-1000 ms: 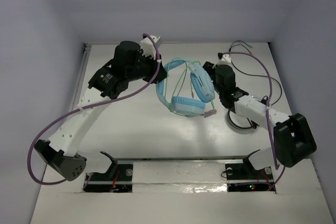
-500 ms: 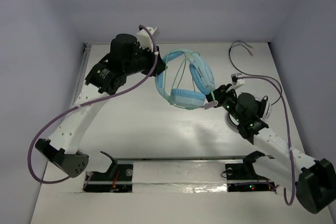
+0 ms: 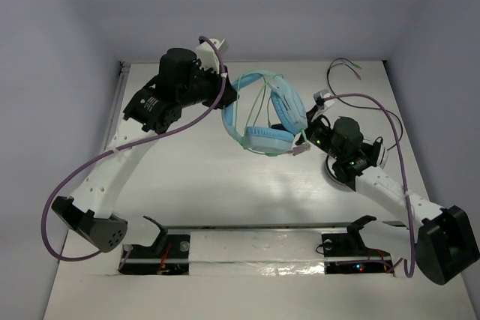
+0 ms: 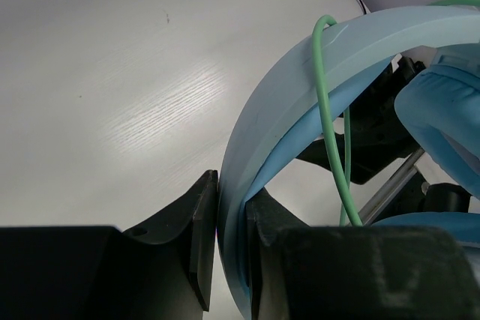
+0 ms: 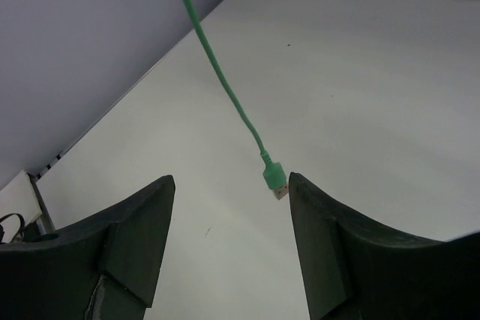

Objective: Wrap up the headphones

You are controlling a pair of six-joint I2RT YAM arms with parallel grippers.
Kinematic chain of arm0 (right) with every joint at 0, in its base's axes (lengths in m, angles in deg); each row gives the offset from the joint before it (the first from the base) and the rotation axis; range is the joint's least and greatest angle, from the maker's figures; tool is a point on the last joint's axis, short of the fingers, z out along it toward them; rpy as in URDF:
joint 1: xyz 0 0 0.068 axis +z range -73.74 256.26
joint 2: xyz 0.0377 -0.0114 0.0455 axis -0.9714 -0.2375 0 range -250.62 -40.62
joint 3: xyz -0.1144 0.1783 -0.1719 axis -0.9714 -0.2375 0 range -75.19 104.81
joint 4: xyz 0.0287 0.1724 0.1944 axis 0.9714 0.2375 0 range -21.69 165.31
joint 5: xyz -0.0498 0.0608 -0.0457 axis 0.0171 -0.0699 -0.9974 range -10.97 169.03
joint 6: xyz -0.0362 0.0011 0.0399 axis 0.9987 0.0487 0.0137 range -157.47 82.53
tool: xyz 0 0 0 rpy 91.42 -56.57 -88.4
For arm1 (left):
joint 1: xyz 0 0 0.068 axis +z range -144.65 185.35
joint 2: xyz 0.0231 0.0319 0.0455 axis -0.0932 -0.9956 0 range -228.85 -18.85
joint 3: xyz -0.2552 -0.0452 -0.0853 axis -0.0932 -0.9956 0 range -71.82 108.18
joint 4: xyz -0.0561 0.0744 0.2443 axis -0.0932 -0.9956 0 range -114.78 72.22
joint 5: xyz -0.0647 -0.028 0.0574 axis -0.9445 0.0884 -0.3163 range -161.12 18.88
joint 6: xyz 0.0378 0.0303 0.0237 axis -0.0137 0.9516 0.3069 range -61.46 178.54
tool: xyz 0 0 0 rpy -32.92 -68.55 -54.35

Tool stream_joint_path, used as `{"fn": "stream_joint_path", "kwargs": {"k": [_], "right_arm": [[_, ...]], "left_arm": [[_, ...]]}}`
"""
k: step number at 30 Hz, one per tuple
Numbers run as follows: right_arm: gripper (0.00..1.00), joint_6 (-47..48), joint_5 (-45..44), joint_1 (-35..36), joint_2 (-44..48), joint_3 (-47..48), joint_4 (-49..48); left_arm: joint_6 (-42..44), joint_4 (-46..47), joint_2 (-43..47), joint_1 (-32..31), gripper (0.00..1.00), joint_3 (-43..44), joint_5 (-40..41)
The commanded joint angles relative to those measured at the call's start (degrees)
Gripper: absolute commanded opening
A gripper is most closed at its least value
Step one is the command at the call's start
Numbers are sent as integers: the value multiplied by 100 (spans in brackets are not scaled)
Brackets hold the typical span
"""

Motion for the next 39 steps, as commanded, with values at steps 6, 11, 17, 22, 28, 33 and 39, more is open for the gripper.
{"fn": "stream_joint_path", "kwargs": {"k": [6,11,17,22,28,33,39], "right_arm": [[66,76,156,-7,-558,373,-673],[60,-55,156,-7,-804,259,-988],[19,-398,428,-7,-1077,206,-1313],[4,-1153,736,-7,-1077,-198,-1832],[0,-2226,798,55,-1165,-637,-2140],[0,-2709,456,169,-841,-1120,-1913],[0,-3527,341,169,-726,-1613,-1859]], "left_arm": [[-297,560,228,15,0,-9,-320],[-306,577,228,15,0,0,-346],[-411,726,246,15,0,-123,-329],[-885,1402,386,15,0,-658,119],[-1632,2624,229,15,0,-1571,531],[-2063,3466,141,129,0,-2161,1209],[-2898,4617,9,199,0,-3048,1657]]}}
